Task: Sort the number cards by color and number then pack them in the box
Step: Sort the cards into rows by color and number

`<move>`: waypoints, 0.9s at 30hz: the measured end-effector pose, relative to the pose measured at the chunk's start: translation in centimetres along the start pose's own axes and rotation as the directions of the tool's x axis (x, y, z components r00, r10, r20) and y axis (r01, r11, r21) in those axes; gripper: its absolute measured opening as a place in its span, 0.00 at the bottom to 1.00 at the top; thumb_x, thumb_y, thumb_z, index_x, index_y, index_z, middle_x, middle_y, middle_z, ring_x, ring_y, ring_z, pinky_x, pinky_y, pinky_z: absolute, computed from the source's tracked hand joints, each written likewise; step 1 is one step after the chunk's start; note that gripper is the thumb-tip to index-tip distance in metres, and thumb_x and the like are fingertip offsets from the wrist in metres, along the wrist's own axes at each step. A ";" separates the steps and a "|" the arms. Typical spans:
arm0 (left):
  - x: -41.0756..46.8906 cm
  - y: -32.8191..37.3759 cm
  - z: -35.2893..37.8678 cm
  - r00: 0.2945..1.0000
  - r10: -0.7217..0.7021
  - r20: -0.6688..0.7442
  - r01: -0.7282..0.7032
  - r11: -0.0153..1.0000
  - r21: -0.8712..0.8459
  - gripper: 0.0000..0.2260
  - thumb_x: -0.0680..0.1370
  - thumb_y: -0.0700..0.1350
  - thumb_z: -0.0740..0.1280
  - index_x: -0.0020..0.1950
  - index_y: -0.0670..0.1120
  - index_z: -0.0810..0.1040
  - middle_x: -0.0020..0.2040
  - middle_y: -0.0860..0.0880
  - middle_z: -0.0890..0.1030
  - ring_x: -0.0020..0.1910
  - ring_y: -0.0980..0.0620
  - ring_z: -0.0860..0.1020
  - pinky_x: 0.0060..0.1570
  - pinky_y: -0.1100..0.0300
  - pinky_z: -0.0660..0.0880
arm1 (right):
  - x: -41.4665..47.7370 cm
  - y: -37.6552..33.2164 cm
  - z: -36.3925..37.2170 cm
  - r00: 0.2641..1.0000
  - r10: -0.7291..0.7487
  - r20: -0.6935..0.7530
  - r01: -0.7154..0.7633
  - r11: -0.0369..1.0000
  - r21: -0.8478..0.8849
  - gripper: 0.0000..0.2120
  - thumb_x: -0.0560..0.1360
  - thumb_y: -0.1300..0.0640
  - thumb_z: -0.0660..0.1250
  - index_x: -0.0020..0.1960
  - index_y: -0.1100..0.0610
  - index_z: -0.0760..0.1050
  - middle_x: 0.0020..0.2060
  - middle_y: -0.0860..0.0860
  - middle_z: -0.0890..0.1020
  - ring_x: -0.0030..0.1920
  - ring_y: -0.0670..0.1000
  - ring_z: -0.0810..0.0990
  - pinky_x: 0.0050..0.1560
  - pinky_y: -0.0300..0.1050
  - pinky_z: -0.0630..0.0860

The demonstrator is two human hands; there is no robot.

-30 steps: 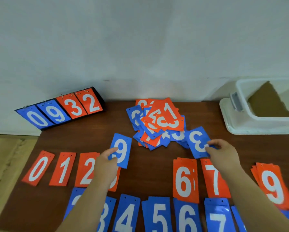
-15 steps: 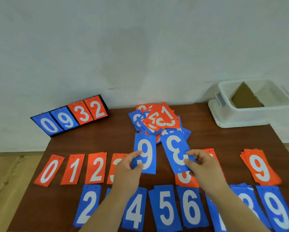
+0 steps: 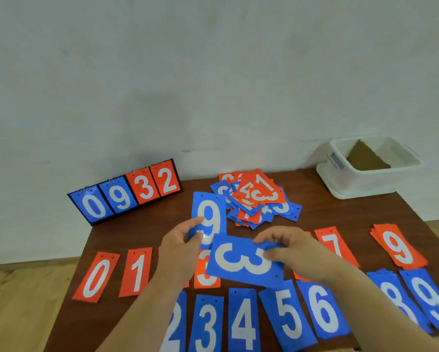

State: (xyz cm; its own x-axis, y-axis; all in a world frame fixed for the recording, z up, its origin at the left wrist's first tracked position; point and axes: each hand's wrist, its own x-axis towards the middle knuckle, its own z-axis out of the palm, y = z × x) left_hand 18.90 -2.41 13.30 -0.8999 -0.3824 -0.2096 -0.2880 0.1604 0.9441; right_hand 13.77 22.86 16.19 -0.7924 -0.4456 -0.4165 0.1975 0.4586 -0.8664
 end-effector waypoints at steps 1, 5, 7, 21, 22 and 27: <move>-0.2 0.4 -0.3 0.999 0.009 0.046 -0.008 1.000 -0.022 0.15 0.82 0.41 0.67 0.60 0.62 0.82 0.59 0.61 0.80 0.39 0.57 0.80 0.43 0.59 0.82 | 0.1 -1.1 0.2 0.999 -0.009 0.049 0.010 1.000 -0.023 0.13 0.78 0.64 0.71 0.54 0.47 0.84 0.51 0.40 0.85 0.47 0.42 0.85 0.46 0.37 0.79; -1.8 1.4 -1.1 0.976 0.082 0.203 -0.077 0.997 -0.031 0.13 0.79 0.45 0.72 0.58 0.62 0.83 0.50 0.60 0.84 0.45 0.57 0.79 0.44 0.66 0.78 | 0.6 -3.8 1.2 0.993 -0.020 0.114 0.027 0.998 -0.054 0.12 0.78 0.65 0.71 0.57 0.51 0.83 0.53 0.45 0.86 0.51 0.44 0.85 0.44 0.33 0.78; -2.3 1.4 -1.5 0.968 0.089 0.234 -0.083 0.996 -0.038 0.16 0.78 0.43 0.74 0.59 0.63 0.83 0.53 0.63 0.84 0.46 0.54 0.80 0.49 0.59 0.82 | 0.9 -4.3 1.6 0.993 -0.010 0.118 0.010 1.000 -0.001 0.11 0.78 0.65 0.71 0.57 0.53 0.83 0.53 0.49 0.86 0.52 0.48 0.86 0.48 0.41 0.81; -3.2 1.7 -3.4 0.956 0.120 0.266 -0.110 0.993 -0.053 0.16 0.79 0.41 0.73 0.60 0.61 0.82 0.63 0.61 0.79 0.57 0.65 0.80 0.48 0.66 0.80 | 2.9 -5.3 3.9 0.996 0.082 -0.021 -0.065 0.901 0.429 0.10 0.78 0.65 0.70 0.56 0.54 0.83 0.55 0.58 0.86 0.55 0.60 0.86 0.55 0.60 0.83; -3.2 1.6 -3.4 0.956 0.114 0.269 -0.107 0.993 -0.043 0.16 0.79 0.40 0.73 0.61 0.60 0.82 0.63 0.61 0.79 0.54 0.66 0.80 0.45 0.67 0.80 | 3.2 -5.3 4.0 0.997 0.076 -0.026 -0.059 0.914 0.401 0.10 0.78 0.65 0.70 0.55 0.53 0.83 0.54 0.58 0.86 0.55 0.60 0.86 0.56 0.60 0.83; -3.1 1.6 -3.2 0.975 0.064 0.211 -0.050 0.996 -0.069 0.14 0.79 0.40 0.72 0.59 0.58 0.83 0.58 0.59 0.81 0.46 0.63 0.84 0.38 0.67 0.80 | 4.4 -5.8 4.4 0.990 -0.013 -0.139 0.046 0.970 0.240 0.11 0.78 0.65 0.71 0.55 0.51 0.82 0.49 0.62 0.85 0.52 0.60 0.86 0.55 0.61 0.83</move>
State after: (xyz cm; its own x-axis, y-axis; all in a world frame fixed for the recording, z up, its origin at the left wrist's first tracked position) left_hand 22.26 -3.83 16.30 -0.9653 -0.1705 -0.1979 -0.2191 0.1157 0.9688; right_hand 11.70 14.83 18.15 -0.8674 -0.3403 -0.3630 0.2934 0.2395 -0.9255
